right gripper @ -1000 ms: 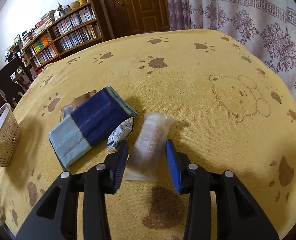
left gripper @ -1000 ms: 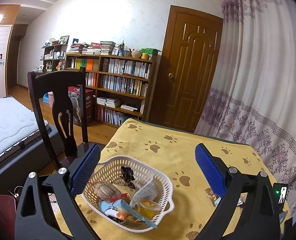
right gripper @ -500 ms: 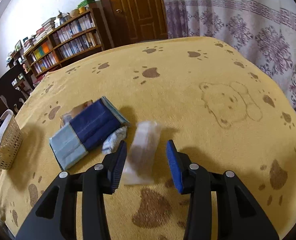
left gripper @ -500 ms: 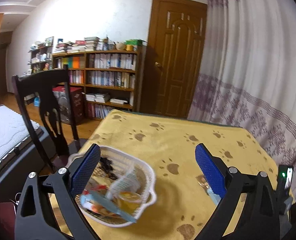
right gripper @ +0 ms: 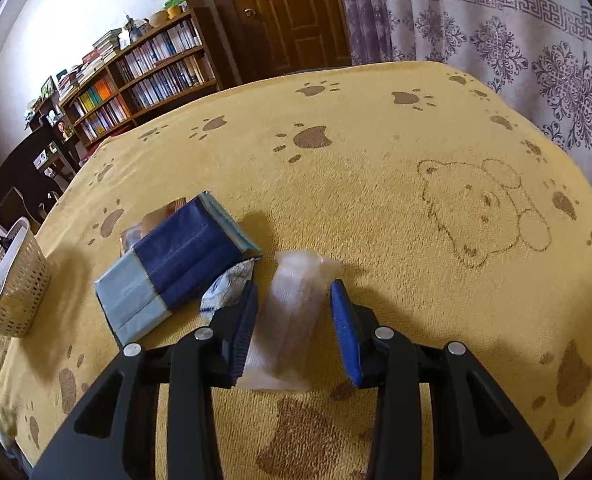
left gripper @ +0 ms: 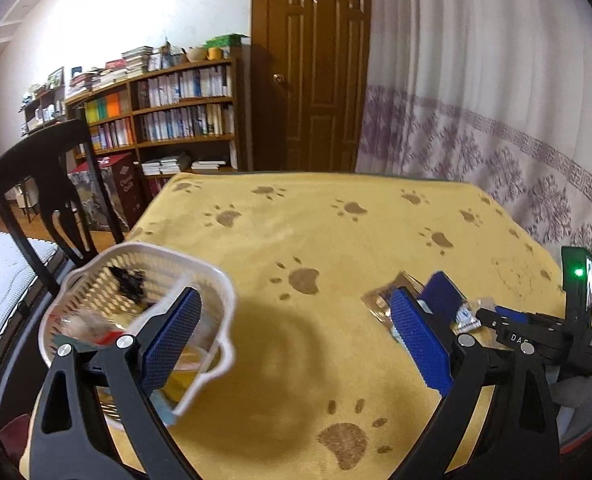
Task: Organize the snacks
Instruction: 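Close the right gripper on the tall clear plastic packet, then grasp the blue-and-grey bag with the left gripper while the right holds the clear packet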
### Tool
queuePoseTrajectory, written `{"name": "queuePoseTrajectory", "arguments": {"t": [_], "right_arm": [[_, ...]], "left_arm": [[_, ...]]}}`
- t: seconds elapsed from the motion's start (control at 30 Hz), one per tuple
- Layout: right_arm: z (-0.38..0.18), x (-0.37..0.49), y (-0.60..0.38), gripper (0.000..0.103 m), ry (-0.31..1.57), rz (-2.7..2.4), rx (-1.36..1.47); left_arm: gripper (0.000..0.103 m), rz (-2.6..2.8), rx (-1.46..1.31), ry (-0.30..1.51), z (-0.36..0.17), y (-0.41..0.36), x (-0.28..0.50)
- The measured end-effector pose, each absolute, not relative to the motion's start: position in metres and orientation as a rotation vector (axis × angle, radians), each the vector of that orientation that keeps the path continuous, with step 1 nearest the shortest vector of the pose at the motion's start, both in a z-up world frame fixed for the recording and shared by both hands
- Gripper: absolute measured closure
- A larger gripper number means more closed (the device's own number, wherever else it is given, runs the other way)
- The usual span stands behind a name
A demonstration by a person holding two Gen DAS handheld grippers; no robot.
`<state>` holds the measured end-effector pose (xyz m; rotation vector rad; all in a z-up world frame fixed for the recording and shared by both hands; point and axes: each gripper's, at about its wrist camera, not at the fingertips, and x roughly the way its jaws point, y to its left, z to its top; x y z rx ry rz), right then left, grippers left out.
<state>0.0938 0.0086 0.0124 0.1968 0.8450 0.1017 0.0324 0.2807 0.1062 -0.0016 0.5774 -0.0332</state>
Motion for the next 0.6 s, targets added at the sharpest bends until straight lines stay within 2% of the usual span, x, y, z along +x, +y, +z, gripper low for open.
{"name": "queuePoseTrajectory", "arguments": {"t": [0.27,0.47,0.6], "right_arm": [[0.011,0.089,0.025,0.064,0.854,0.119,0.098],[0.011,0.088,0.014,0.075,0.853,0.104,0.147],[0.013,0.086,0.008,0.075,0.846,0.096,0.166]], "left_arm": [[0.006,-0.089,0.046,0.619,0.086,0.242,0.052],[0.006,-0.119,0.091,0.645,0.072,0.214,0.067],[0.006,-0.115,0.112,0.657,0.066,0.207,0.074]]}}
